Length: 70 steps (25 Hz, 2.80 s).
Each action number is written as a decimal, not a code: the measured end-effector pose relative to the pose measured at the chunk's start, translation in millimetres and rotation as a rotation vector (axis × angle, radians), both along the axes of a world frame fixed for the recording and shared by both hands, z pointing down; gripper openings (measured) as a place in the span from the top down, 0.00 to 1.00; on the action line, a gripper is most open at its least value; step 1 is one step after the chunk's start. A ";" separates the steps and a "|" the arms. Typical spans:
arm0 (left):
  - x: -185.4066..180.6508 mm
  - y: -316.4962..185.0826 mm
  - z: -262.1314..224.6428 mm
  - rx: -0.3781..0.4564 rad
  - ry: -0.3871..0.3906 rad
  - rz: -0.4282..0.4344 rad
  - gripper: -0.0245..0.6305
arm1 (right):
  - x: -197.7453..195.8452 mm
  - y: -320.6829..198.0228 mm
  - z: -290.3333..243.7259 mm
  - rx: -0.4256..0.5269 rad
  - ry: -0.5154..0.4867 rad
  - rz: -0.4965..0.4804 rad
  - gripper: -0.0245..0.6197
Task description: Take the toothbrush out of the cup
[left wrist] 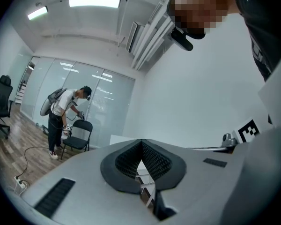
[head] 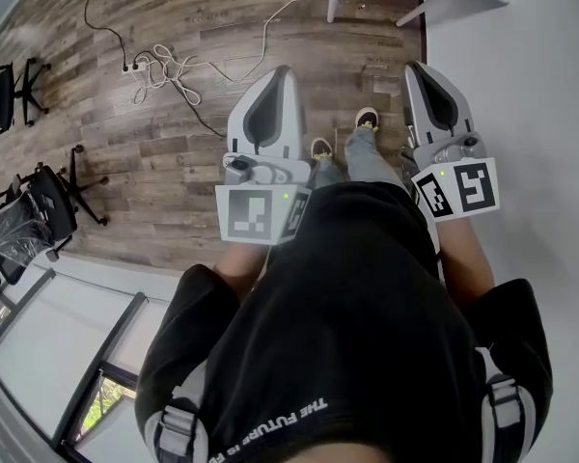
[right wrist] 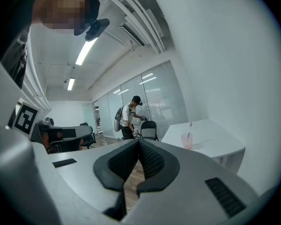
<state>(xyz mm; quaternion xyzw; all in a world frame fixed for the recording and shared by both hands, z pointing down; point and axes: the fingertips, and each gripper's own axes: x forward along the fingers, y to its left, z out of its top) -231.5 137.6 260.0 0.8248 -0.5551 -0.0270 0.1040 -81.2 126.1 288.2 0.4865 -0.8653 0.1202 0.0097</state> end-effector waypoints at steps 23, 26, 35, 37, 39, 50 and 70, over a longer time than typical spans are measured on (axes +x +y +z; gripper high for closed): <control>113.2 -90.3 -5.1 -0.010 -0.111 -0.022 0.95 | 92.7 -99.7 9.7 0.035 -0.079 -0.077 0.94; 130.8 -104.6 -7.4 -0.007 -0.124 -0.013 0.95 | 110.2 -113.8 7.4 0.040 -0.096 -0.068 0.93; 174.4 -126.1 -1.8 -0.025 -0.173 -0.019 0.95 | 147.7 -138.6 15.6 0.043 -0.150 -0.078 0.94; 180.4 -126.1 -1.8 -0.023 -0.184 -0.018 0.95 | 152.3 -140.0 17.5 0.048 -0.155 -0.082 0.94; 182.5 -124.2 -3.2 -0.022 -0.194 -0.018 0.95 | 154.3 -138.8 16.4 0.053 -0.163 -0.082 0.93; 193.0 -109.4 -8.7 -0.005 -0.202 0.007 0.95 | 158.8 -122.9 8.5 0.071 -0.184 -0.066 0.94; 179.5 -119.8 -7.0 0.036 -0.135 0.078 0.95 | 161.7 -129.6 3.4 0.106 -0.072 -0.007 0.94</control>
